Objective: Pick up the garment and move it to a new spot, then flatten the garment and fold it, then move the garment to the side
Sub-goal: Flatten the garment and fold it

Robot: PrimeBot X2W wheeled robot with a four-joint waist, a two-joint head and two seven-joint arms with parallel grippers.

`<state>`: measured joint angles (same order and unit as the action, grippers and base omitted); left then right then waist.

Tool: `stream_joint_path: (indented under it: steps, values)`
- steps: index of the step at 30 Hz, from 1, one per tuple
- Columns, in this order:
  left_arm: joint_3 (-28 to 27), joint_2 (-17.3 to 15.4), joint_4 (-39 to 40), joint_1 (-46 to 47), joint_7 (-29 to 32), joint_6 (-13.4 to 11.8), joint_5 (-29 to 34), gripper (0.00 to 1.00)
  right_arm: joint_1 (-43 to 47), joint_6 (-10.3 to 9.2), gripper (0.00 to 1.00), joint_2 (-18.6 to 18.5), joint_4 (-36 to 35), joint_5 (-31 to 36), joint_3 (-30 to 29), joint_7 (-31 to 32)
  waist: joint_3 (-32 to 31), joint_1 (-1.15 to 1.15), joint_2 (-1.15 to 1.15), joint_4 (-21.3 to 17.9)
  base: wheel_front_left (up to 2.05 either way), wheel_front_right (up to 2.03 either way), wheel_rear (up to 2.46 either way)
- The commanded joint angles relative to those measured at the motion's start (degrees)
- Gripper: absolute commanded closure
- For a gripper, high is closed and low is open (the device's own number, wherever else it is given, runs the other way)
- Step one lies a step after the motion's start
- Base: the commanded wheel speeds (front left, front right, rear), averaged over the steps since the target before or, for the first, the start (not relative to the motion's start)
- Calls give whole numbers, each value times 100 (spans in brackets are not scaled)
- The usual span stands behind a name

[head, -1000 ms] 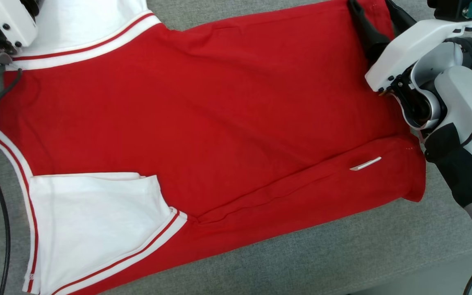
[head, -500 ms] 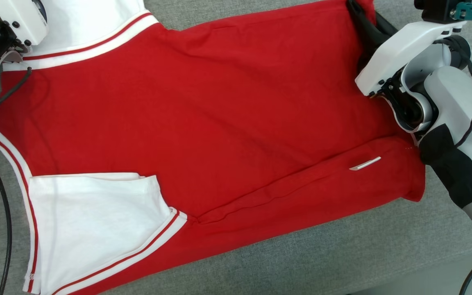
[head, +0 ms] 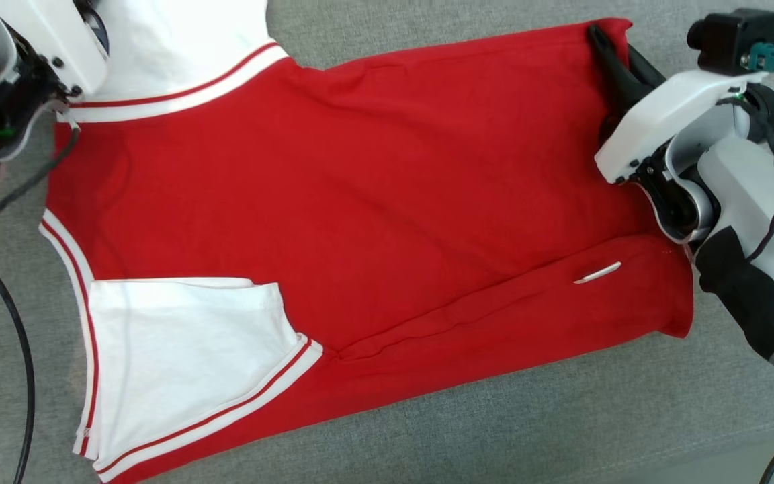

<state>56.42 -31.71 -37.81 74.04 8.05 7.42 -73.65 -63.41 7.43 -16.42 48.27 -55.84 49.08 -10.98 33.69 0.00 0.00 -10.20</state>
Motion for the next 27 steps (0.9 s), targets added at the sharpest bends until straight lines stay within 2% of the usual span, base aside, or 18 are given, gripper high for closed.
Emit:
stream_joint_path:
  steps: [1,9,14,16,17,20,22,23,27]
  values:
    - [76,-72,109,-98,-70,9,-56,100,81,12,100,-76,-3,63,59,-151,-164,0,0,71,0,0,0]
    - [396,-305,799,-414,-523,9,-297,100,368,11,100,-217,-246,181,-41,-437,-621,0,0,221,0,0,0]
    - [553,-529,1347,-731,-877,9,-552,100,828,7,100,-291,-638,473,-566,-428,-965,0,0,334,0,0,0]
    - [660,-636,1625,-876,-992,9,-630,100,1063,7,86,-320,-785,591,-721,-429,-1112,0,0,402,0,0,0]
    - [714,-691,1731,-965,-1041,9,-659,100,1173,7,85,-335,-820,633,-777,-430,-1189,0,0,438,0,0,0]
    - [866,-797,2047,-1208,-1183,9,-778,100,1505,7,88,-389,-867,727,-894,-430,-1423,0,0,548,0,0,0]
    - [1018,-893,2333,-1492,-1295,9,-946,100,1735,7,98,-443,-860,762,-955,-431,-1626,0,0,630,0,0,0]
    - [1072,-931,2420,-1577,-1339,9,-983,100,1808,7,100,-465,-858,762,-984,-431,-1682,0,0,657,0,0,0]
    - [1278,-1051,2691,-1903,-1479,9,-1031,100,2036,7,100,-546,-882,751,-1038,-424,-1845,0,0,767,0,0,0]
